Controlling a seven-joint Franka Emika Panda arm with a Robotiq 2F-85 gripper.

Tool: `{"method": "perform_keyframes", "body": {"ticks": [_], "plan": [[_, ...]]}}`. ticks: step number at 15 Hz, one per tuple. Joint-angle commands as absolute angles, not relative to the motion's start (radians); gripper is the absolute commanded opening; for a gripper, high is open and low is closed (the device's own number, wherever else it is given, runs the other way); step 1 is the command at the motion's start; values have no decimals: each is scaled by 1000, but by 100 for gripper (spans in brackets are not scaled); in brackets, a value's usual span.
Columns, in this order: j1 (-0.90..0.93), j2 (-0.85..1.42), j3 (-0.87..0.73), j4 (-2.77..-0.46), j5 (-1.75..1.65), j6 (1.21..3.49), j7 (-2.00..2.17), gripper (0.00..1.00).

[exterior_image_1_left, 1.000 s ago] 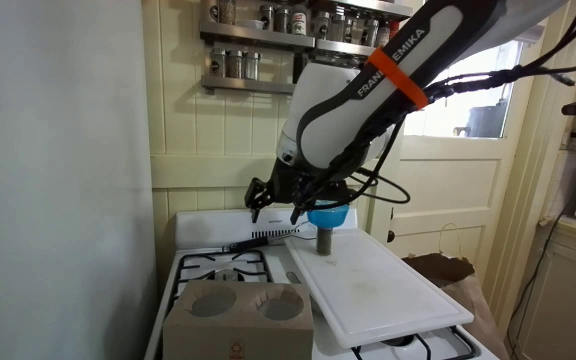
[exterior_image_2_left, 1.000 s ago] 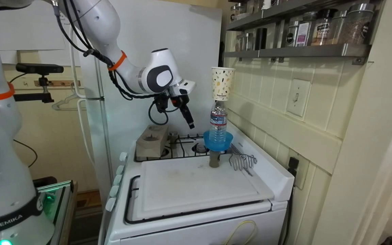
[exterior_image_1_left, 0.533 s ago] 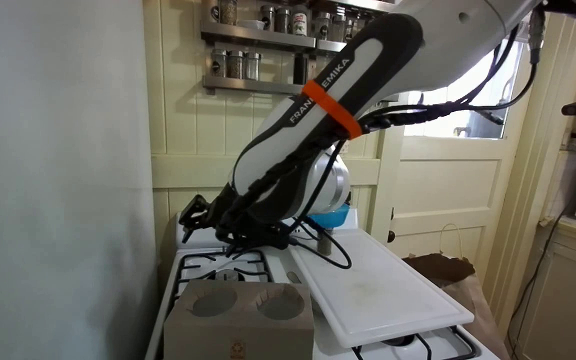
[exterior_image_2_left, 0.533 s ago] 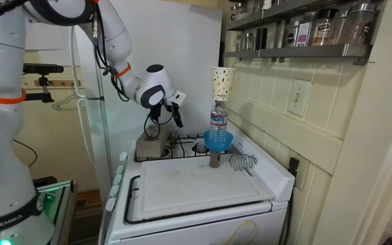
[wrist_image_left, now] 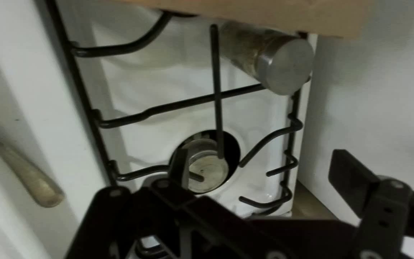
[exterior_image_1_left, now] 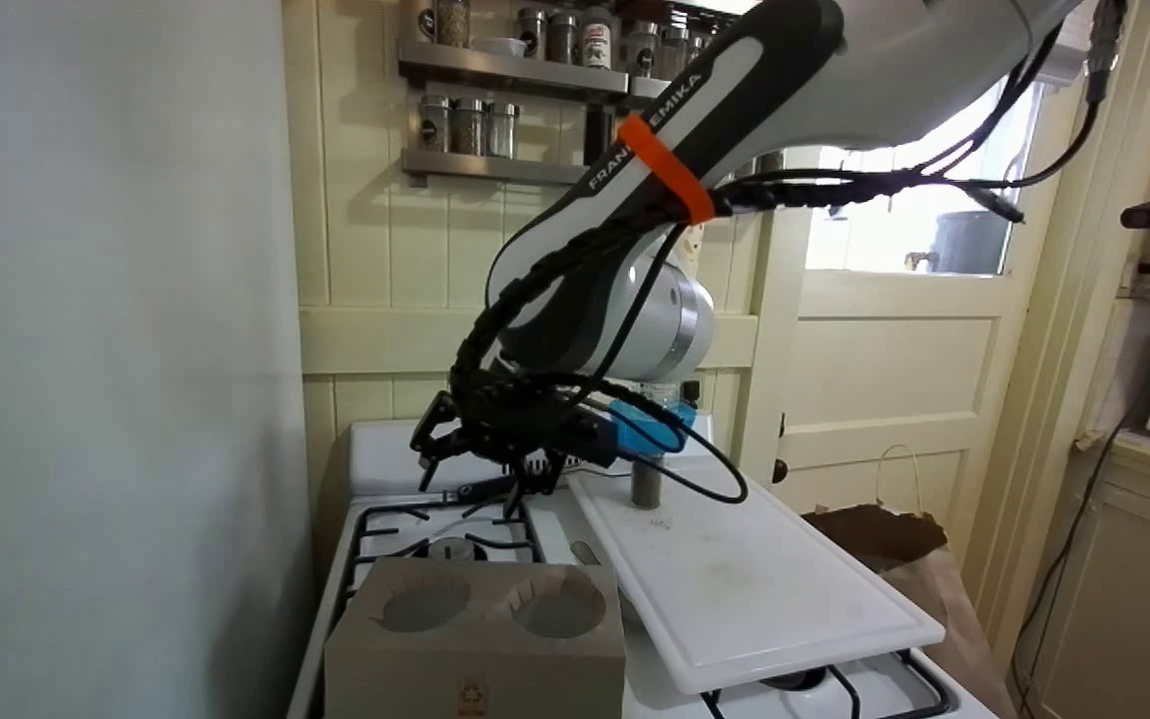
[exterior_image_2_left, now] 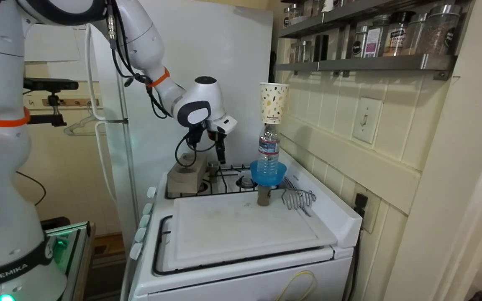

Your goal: Remove the lid from the glass jar.

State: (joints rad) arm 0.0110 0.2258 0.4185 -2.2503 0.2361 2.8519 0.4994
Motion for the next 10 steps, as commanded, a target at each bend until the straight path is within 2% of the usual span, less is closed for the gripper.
{"method": "perform_keyframes", "body": {"ticks": [1, 2, 10], "plan": [[69, 174, 327, -2235, 308, 2665, 420, 100], [95, 189, 301, -2243, 298, 2738, 438, 100], [136, 273, 292, -2152, 411, 2732, 324, 100]]}}
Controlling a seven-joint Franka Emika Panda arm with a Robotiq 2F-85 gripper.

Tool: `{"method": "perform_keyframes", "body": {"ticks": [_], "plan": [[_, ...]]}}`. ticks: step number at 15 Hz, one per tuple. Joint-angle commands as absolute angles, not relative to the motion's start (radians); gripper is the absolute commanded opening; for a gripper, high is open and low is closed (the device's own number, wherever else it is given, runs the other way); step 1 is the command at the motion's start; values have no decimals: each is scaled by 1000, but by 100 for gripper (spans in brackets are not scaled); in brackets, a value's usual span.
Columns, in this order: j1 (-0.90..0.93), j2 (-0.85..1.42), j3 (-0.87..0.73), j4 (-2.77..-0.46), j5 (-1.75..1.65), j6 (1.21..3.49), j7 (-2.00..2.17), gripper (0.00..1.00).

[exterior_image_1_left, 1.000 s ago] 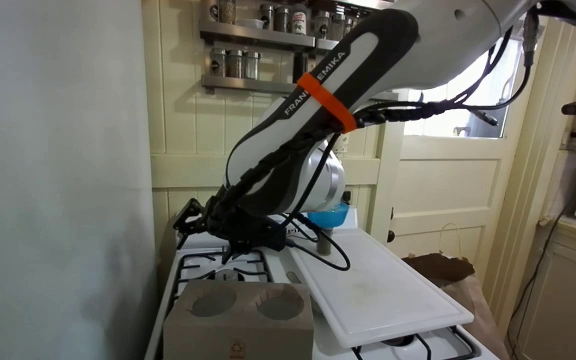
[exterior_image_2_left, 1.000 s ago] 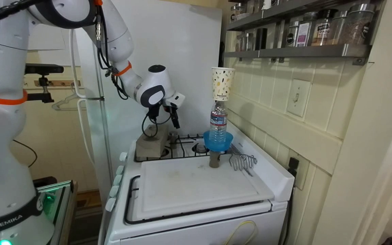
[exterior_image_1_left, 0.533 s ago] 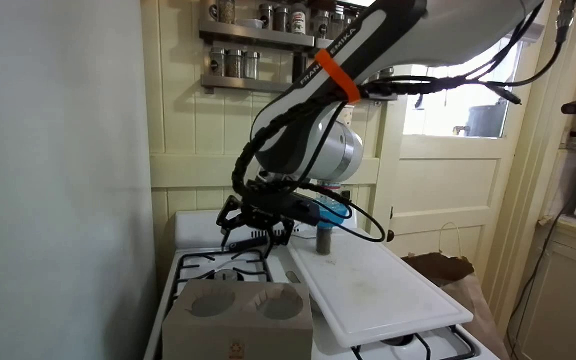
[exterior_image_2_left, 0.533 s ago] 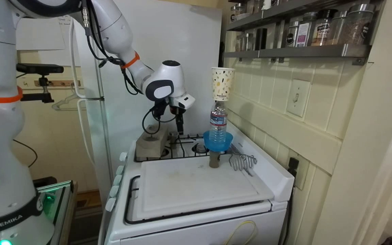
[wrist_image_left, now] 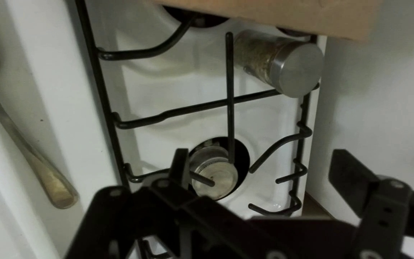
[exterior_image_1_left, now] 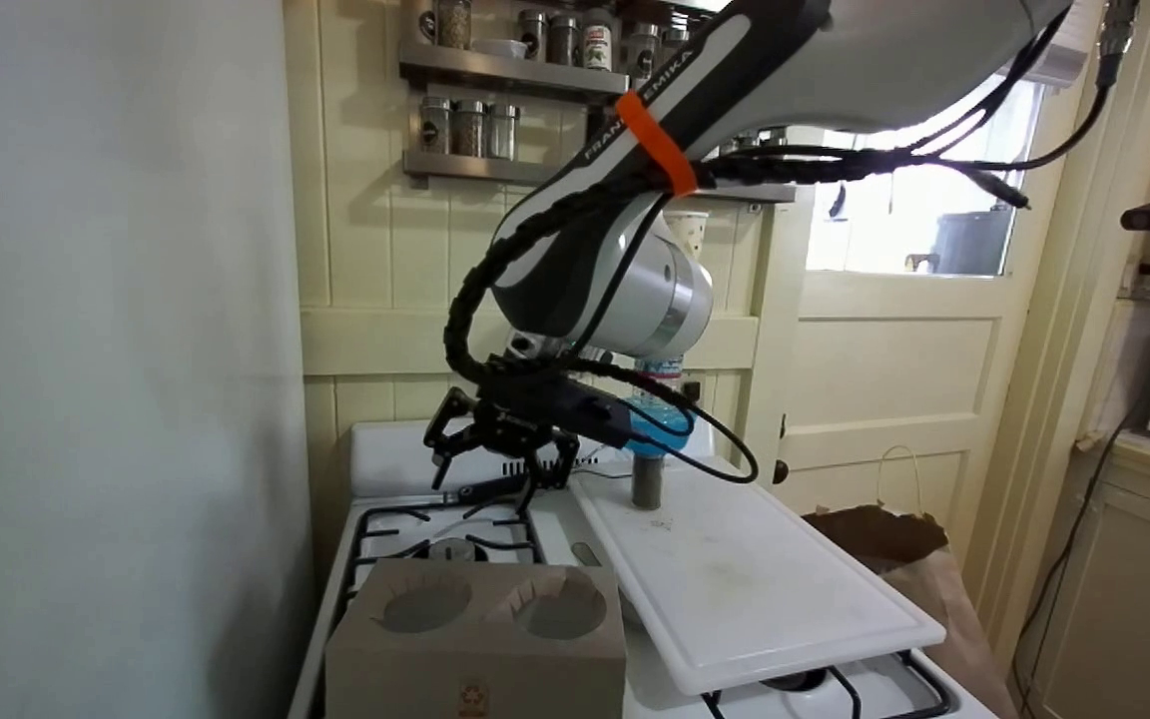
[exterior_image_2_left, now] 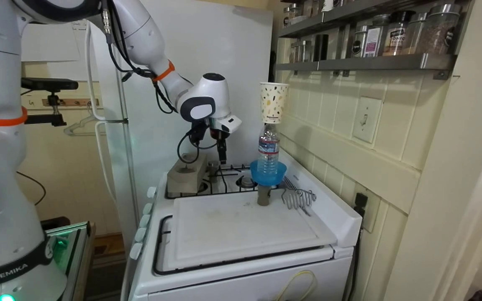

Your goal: Remove the lid from the glass jar.

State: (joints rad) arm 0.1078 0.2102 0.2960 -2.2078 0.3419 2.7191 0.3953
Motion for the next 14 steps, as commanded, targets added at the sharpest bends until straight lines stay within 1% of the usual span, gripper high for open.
{"method": "perform_keyframes", "body": {"ticks": [1, 14], "plan": [[138, 294, 290, -2128, 419, 2696, 314, 100], [164, 481, 288, -1917, 426, 2473, 276, 100]]}}
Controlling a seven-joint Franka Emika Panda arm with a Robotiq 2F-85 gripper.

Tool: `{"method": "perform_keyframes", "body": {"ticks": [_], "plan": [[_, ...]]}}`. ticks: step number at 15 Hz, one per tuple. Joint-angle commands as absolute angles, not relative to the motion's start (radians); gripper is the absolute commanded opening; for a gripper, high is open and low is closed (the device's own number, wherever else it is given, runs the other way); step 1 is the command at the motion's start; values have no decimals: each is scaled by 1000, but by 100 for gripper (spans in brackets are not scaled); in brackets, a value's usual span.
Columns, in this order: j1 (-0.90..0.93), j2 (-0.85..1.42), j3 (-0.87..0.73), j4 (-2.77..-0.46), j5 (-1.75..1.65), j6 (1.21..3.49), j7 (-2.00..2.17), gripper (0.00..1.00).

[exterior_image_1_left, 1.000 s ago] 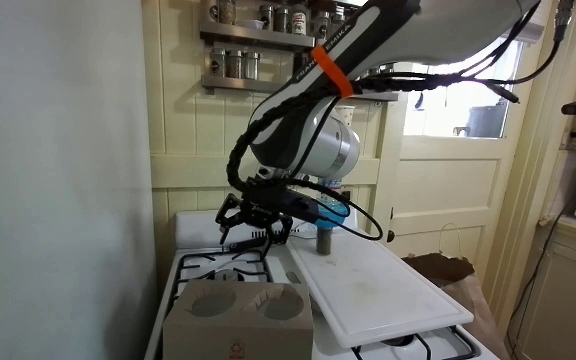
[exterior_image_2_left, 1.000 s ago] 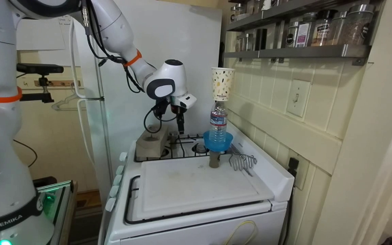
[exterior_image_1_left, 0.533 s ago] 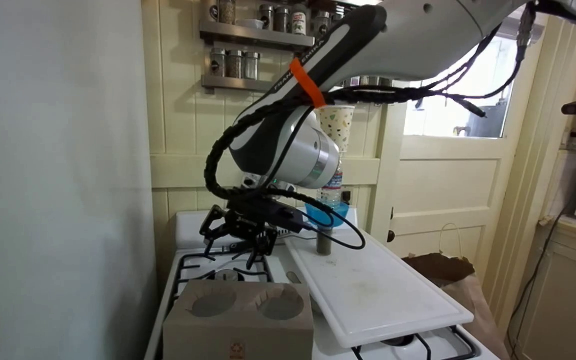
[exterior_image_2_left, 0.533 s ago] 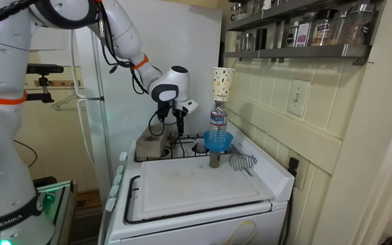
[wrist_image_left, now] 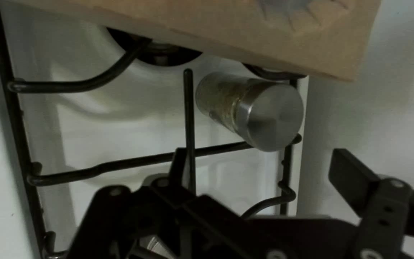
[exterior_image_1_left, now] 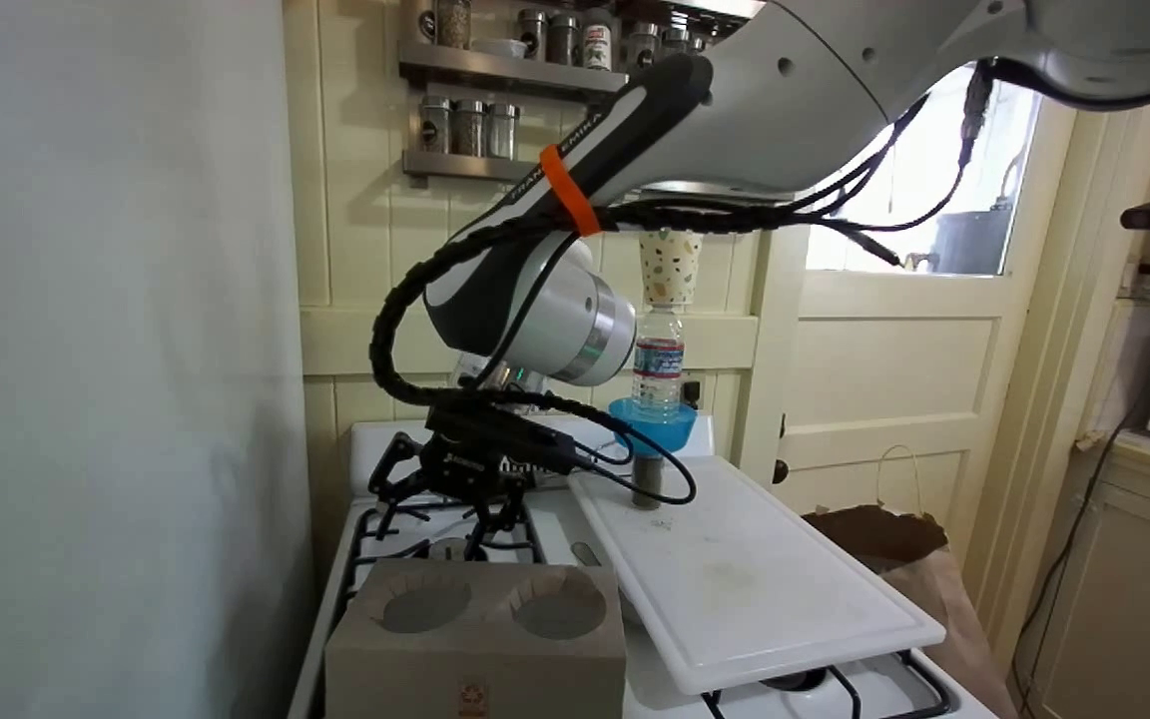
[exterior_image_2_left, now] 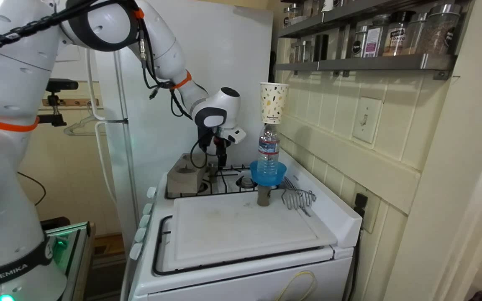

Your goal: Remove the lid from the glass jar.

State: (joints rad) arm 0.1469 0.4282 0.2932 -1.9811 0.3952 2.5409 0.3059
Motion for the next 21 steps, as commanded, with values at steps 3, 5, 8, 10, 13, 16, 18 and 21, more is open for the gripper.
{"method": "perform_keyframes", "body": {"ticks": [3, 5, 8, 10, 13, 16, 18, 21], "plan": [[175, 511, 285, -1881, 425, 2425, 278, 100], [182, 530, 285, -1864, 427, 2432, 272, 100], [187, 552, 284, -1841, 427, 2429, 270, 100], [191, 555, 279, -1837, 420, 2424, 276, 74], [197, 544, 270, -1840, 408, 2401, 294, 50], [204, 513, 254, -1847, 397, 2362, 312, 31], [208, 490, 242, -1852, 390, 2342, 320, 28], [208, 461, 235, -1855, 396, 2346, 315, 26]]}}
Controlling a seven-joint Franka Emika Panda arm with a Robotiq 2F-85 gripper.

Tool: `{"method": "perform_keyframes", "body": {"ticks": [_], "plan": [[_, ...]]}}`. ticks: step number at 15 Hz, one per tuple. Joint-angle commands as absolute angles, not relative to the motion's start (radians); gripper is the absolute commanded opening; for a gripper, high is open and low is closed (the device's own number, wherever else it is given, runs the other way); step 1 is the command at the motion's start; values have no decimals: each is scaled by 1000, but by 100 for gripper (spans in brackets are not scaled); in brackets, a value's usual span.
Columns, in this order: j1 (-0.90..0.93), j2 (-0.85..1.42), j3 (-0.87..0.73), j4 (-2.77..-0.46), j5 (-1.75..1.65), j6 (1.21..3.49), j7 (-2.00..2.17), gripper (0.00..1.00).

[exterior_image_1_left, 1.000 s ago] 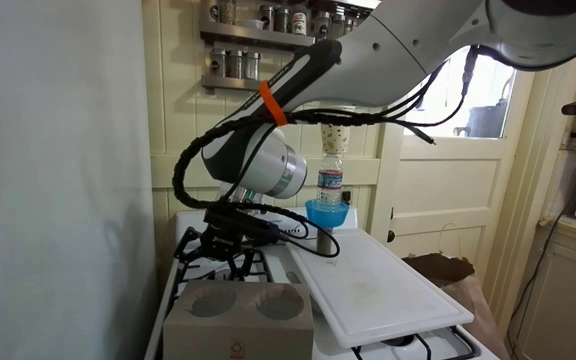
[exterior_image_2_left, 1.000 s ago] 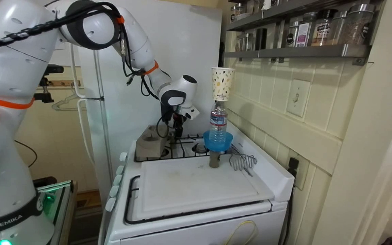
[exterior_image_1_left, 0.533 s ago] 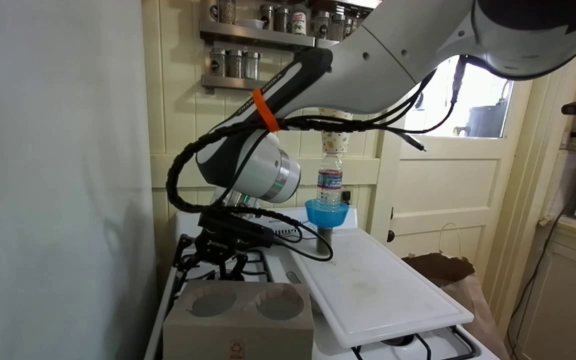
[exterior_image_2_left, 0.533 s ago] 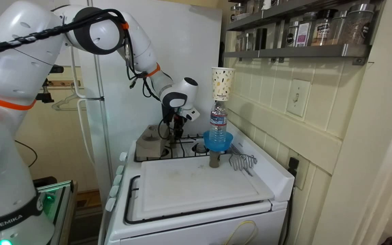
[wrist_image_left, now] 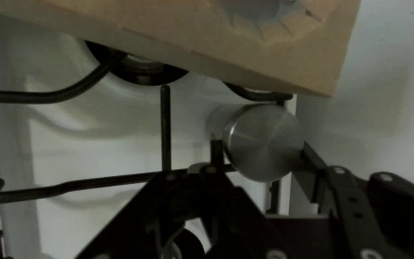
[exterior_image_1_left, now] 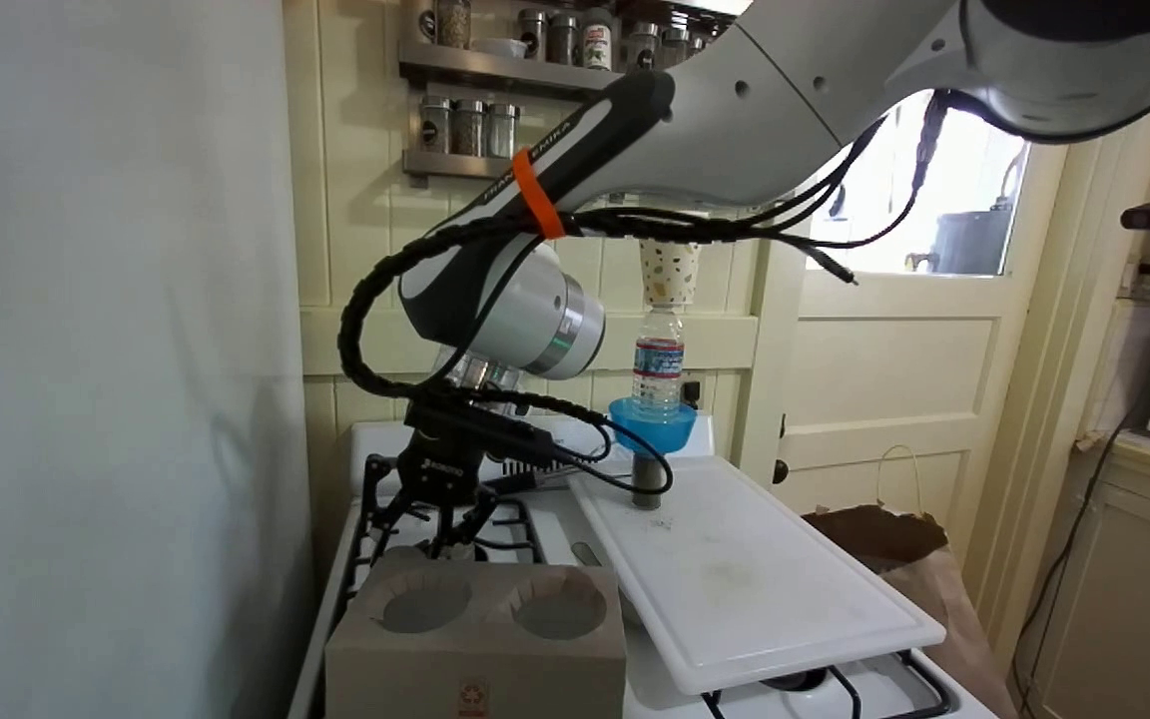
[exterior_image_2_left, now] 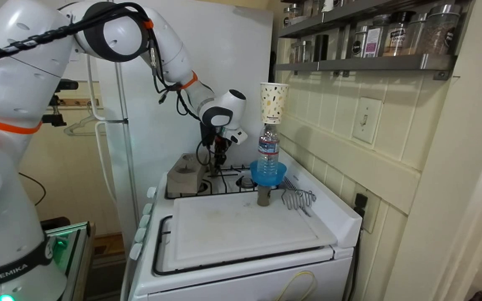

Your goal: Remove the lid from the glass jar.

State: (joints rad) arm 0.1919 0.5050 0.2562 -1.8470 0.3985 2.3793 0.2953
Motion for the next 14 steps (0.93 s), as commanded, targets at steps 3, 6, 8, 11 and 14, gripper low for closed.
{"method": "perform_keyframes", "body": {"ticks": [3, 6, 8, 11, 14], "plan": [[202, 429, 237, -1859, 406, 2346, 305, 24], [195, 395, 242, -1861, 418, 2342, 294, 24], [192, 373, 243, -1863, 421, 2333, 290, 24], [193, 330, 232, -1878, 411, 2321, 303, 24], [204, 269, 206, -1924, 376, 2331, 344, 24]]}}
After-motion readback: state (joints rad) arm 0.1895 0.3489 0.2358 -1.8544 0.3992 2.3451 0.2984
